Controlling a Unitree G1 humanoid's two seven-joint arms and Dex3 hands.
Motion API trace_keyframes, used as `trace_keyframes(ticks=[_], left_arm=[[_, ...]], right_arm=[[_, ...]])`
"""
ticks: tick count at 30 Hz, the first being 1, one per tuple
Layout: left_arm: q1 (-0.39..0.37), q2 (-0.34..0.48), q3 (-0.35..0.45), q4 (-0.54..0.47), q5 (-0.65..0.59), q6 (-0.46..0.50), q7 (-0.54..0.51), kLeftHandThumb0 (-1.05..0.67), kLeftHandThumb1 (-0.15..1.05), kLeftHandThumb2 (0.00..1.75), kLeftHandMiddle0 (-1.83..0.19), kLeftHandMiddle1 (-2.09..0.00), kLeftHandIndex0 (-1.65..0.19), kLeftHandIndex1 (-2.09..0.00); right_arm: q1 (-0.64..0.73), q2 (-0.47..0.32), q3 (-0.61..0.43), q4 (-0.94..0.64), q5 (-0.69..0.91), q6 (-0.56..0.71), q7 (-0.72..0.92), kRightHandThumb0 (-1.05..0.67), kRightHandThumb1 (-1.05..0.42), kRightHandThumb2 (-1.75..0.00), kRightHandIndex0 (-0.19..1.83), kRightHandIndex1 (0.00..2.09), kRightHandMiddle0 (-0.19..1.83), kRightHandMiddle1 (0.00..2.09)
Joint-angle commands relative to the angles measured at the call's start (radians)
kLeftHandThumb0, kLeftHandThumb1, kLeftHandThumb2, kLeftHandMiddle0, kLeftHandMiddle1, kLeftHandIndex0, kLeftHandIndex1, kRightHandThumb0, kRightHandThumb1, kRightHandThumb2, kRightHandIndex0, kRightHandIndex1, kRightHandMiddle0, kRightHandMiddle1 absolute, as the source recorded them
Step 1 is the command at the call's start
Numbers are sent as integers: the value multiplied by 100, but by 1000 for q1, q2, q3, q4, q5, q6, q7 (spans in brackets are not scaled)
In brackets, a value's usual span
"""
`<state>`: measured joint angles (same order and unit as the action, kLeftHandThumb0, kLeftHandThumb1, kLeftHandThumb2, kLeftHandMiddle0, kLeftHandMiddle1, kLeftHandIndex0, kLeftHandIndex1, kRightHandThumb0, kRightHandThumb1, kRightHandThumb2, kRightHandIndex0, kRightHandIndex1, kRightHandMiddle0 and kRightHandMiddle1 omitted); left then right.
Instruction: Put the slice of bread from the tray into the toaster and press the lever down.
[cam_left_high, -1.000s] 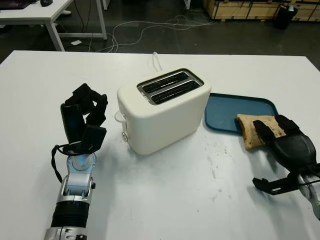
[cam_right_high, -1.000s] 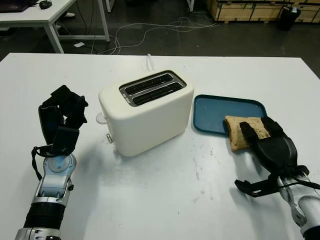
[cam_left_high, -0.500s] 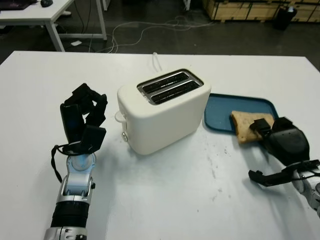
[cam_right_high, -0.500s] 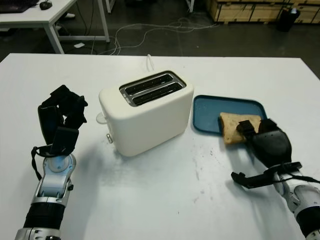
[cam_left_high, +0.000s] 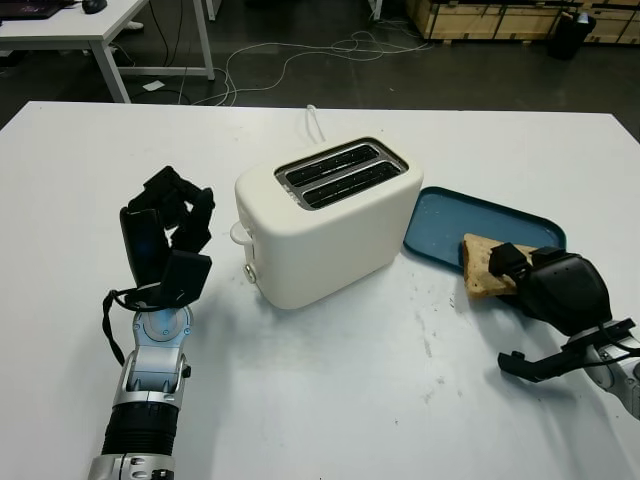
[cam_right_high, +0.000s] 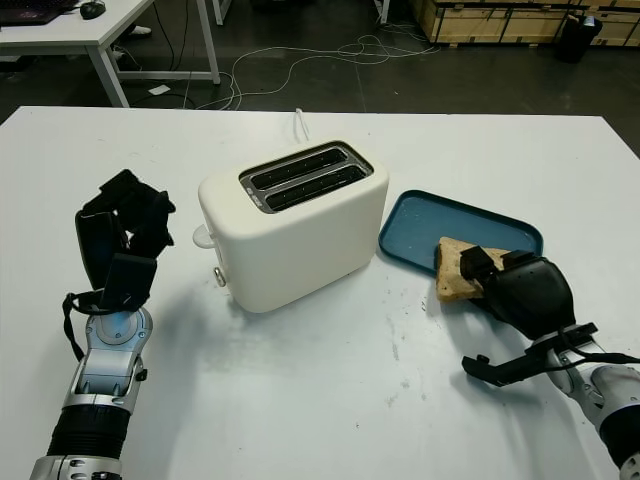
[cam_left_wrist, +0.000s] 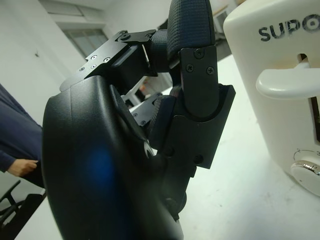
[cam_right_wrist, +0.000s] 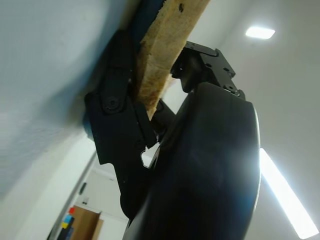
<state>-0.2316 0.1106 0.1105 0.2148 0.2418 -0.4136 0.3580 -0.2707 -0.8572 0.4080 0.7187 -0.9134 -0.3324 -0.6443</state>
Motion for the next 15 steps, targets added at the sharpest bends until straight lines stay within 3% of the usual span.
trace_keyframes(ticks=[1, 15], left_arm=[[2, 2, 4, 0, 5, -14, 9, -84, 92, 38, -122, -156, -93, -154], [-1, 1, 3, 2, 3, -16, 11, -83, 92, 37, -121, -157, -92, -154]], right_arm=[[23, 21, -29, 13, 87, -45, 86, -46, -92, -65, 145, 175, 51, 175], [-67, 44, -191, 12, 388, -66, 513, -53, -92, -62, 117, 175, 57, 175]])
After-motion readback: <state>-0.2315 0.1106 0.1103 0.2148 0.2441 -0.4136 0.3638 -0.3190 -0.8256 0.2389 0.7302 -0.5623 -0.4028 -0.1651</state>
